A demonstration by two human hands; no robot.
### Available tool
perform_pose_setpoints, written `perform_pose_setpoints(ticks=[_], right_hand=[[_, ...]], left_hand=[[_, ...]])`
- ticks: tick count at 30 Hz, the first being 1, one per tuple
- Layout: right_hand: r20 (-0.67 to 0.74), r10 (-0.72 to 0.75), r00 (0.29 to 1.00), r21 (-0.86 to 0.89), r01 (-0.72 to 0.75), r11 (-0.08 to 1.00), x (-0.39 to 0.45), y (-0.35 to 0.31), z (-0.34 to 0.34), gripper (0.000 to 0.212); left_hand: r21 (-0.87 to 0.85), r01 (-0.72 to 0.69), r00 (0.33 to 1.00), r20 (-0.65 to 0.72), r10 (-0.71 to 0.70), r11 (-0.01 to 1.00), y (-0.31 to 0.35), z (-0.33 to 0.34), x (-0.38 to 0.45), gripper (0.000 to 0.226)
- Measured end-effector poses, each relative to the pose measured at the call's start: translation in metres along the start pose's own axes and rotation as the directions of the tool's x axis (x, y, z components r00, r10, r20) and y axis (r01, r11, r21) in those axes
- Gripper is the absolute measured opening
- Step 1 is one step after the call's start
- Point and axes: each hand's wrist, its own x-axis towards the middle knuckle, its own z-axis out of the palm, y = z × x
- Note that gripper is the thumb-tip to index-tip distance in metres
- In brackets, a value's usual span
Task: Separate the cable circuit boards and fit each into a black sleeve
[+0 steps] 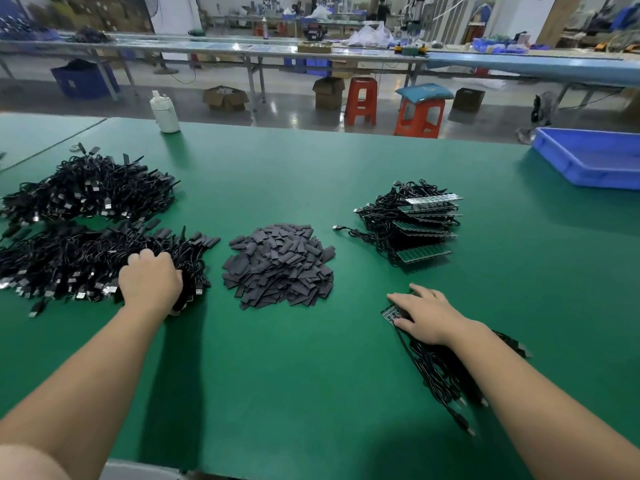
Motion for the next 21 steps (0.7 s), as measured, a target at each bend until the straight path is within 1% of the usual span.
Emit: perform_pose_setpoints(ticks=[3, 5, 7, 8, 10, 11, 13, 14, 16, 18, 19, 21], right_hand=[[-0.045, -0.027, 0.999, 0.007, 0.027, 1.000, 0.002, -0.004, -0.004, 0.064], [-0.057, -0.042, 0.997, -0.073, 0.038, 0.997, 0.004, -0.006, -0.009, 0.065], [-0.043, -0.033, 0.999, -0.137, 0.027, 0.990, 0.004, -0.009, -0.016, 0.061], [-0.034, -0.027, 0.999, -0.140, 0.022, 0.990, 0.004, -0.011, -0.020, 0.055], [-0.027, -0.024, 0.999, -0.097, 0.021, 0.995, 0.004, -0.013, -0.031, 0.037], [-0.034, -0.022, 0.999, -0.045, 0.021, 0.999, 0.004, -0.014, -0.038, 0.027], [-0.074, -0.022, 0.997, 0.058, 0.026, 0.998, 0.003, -0.017, -0.048, 0.016], [-0.110, -0.025, 0.994, 0.099, 0.036, 0.994, 0.003, -0.019, -0.053, 0.013], [-0.185, -0.023, 0.982, 0.202, 0.061, 0.977, 0.002, -0.023, -0.060, 0.009], [-0.233, -0.022, 0.972, 0.276, 0.088, 0.957, 0.000, -0.030, -0.065, 0.008], [-0.247, -0.024, 0.969, 0.288, 0.097, 0.953, 0.000, -0.034, -0.067, 0.009], [-0.270, -0.020, 0.963, 0.291, 0.101, 0.951, -0.002, -0.039, -0.070, 0.012]], left_hand=[[-0.015, -0.082, 0.996, -0.043, 0.081, 0.997, 0.009, 0.001, -0.003, 0.026], [-0.054, -0.146, 0.986, -0.095, 0.140, 0.988, 0.020, 0.001, -0.006, 0.022], [-0.122, -0.230, 0.964, -0.162, 0.209, 0.966, 0.038, -0.003, -0.014, 0.014], [-0.157, -0.278, 0.950, -0.194, 0.246, 0.948, 0.049, -0.006, -0.021, 0.010], [-0.233, -0.386, 0.915, -0.221, 0.337, 0.893, 0.078, -0.014, -0.037, 0.005], [-0.289, -0.437, 0.897, -0.205, 0.391, 0.852, 0.095, -0.018, -0.047, 0.007], [-0.440, -0.493, 0.858, -0.101, 0.504, 0.750, 0.130, -0.026, -0.069, 0.016], [-0.542, -0.478, 0.836, -0.038, 0.548, 0.691, 0.148, -0.030, -0.081, 0.021], [-0.753, -0.357, 0.784, 0.080, 0.615, 0.553, 0.183, -0.040, -0.105, 0.035], [-0.865, -0.218, 0.729, 0.163, 0.665, 0.451, 0.212, -0.048, -0.124, 0.049], [-0.887, -0.174, 0.721, 0.180, 0.669, 0.427, 0.224, -0.051, -0.130, 0.049], [-0.904, -0.120, 0.747, 0.189, 0.637, 0.410, 0.239, -0.055, -0.134, 0.036]])
